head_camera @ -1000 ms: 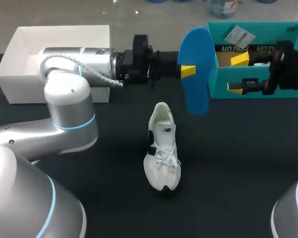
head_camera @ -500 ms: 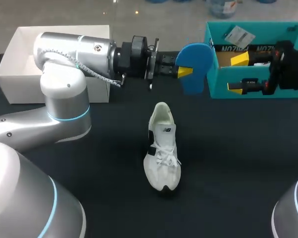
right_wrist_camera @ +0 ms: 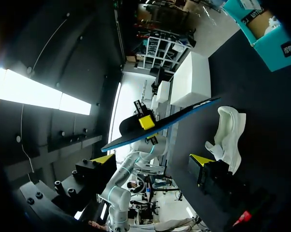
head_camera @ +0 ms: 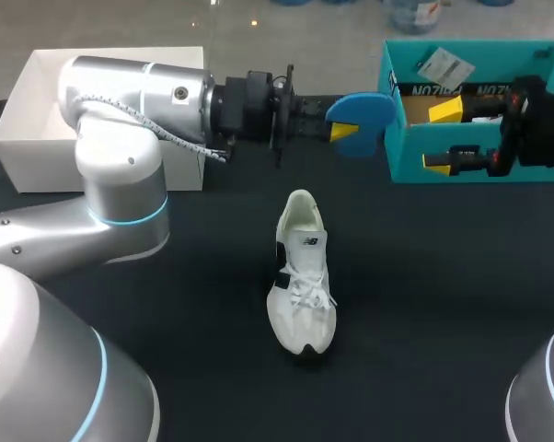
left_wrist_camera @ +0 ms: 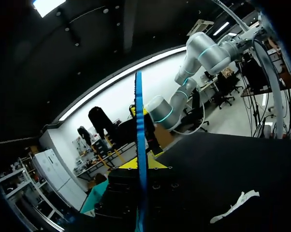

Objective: Take the shoe out of the shoebox, open the shoe tongue, remove and reinsert the insole, then place the shoe into the shoebox

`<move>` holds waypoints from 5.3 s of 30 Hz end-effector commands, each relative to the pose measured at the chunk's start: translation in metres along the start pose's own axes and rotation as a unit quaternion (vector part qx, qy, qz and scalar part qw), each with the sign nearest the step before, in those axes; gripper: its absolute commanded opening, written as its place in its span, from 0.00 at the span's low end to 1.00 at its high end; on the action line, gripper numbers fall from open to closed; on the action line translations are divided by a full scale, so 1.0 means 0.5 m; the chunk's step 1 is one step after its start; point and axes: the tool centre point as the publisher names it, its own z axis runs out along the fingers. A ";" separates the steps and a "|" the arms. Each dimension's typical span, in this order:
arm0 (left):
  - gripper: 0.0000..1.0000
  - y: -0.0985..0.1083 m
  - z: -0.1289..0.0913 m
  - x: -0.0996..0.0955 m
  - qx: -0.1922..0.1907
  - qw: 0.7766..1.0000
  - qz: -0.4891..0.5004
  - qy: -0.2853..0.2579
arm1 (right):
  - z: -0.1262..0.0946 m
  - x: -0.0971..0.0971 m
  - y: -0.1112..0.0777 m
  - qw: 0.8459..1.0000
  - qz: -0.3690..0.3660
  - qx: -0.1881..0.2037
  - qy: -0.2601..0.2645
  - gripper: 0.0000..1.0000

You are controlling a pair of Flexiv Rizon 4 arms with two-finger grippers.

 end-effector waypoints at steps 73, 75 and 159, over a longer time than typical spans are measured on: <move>0.00 0.004 0.066 0.008 -0.020 0.860 0.506 -0.062 | 0.090 -0.006 0.034 1.000 0.008 0.015 -0.003 0.70; 0.00 0.002 0.067 0.009 -0.019 0.860 0.505 -0.064 | 0.090 -0.008 0.034 1.000 0.009 0.015 -0.002 0.62; 1.00 0.060 -0.339 -0.035 -0.004 0.855 0.491 0.167 | 0.070 0.040 0.059 0.998 -0.028 -0.030 -0.037 0.00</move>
